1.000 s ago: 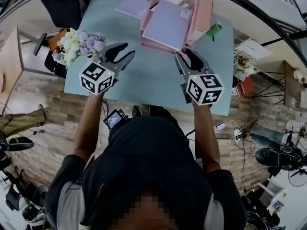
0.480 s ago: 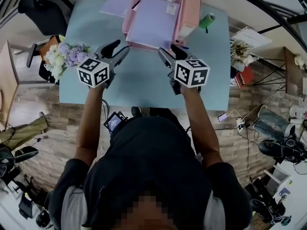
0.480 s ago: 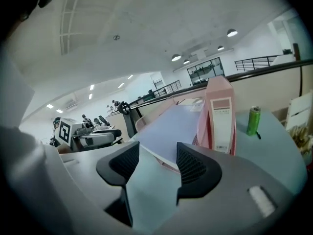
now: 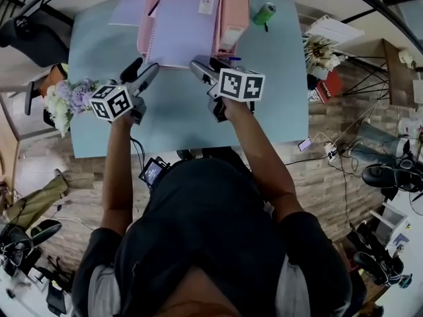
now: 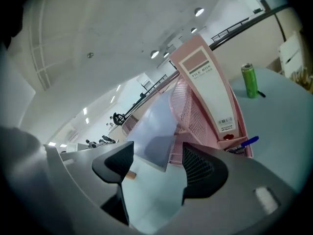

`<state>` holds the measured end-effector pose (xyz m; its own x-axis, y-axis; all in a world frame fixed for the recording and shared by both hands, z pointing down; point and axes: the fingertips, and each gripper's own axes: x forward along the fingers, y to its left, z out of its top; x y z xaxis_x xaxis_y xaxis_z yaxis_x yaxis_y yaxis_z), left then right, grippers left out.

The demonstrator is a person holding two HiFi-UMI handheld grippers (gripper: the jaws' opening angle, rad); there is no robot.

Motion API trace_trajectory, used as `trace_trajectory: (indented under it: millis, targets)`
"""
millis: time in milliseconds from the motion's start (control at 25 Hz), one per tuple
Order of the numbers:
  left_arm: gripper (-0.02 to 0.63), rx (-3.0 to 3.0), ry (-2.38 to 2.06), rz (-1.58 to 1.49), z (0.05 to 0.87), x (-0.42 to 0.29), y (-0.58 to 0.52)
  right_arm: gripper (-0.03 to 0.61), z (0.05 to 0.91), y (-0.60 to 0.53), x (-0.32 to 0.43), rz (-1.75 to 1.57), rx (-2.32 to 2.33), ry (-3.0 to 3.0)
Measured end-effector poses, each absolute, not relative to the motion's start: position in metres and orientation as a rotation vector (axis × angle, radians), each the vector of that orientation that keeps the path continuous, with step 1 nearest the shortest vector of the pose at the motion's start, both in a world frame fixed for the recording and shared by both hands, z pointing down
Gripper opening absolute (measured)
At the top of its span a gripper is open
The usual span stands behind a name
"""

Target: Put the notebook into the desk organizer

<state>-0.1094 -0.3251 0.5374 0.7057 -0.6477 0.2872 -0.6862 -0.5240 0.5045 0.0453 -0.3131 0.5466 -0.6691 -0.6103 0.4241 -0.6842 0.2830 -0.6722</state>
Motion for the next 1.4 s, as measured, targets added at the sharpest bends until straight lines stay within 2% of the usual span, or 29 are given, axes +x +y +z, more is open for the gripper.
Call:
trace_trajectory:
  millis: [240, 280, 360, 400, 480, 640, 720, 920, 1400]
  targets:
    - [0.344, 2.274, -1.009, 0.078, 0.547, -0.108, -0.34, 0.285, 0.558, -0.327, 0.043, 1.495, 1.246, -2.43]
    - [0.344, 2.269, -1.015, 0.084, 0.549, -0.109, -0.341, 0.26, 0.557, -0.327, 0.043, 1.493, 1.243, -2.431]
    - [0.3, 2.262, -1.012, 0.089, 0.552, -0.109, -0.342, 0.178, 0.554, -0.326, 0.041, 1.472, 1.227, -2.439]
    - [0.285, 2.26, -0.997, 0.084, 0.553, -0.107, -0.341, 0.161, 0.553, -0.325, 0.04, 1.455, 1.221, -2.44]
    - [0.196, 2.257, -0.964, 0.07, 0.552, -0.103, -0.34, 0.152, 0.551, -0.325, 0.04, 1.417, 1.22, -2.436]
    - [0.171, 2.296, -0.992, 0.096, 0.544, -0.104, -0.338, 0.127, 0.54, -0.323, 0.037, 1.295, 1.238, -2.436]
    - [0.166, 2.341, -1.017, 0.144, 0.539, -0.105, -0.333, 0.1, 0.532, -0.319, 0.035, 1.185, 1.258, -2.438]
    - [0.164, 2.454, -1.072, 0.322, 0.532, -0.104, -0.312, 0.077, 0.518, -0.3, 0.027, 0.983, 1.265, -2.445]
    - [0.164, 2.536, -1.082, 0.413, 0.521, -0.106, -0.256, 0.077, 0.509, -0.246, 0.019, 0.864, 1.247, -2.447]
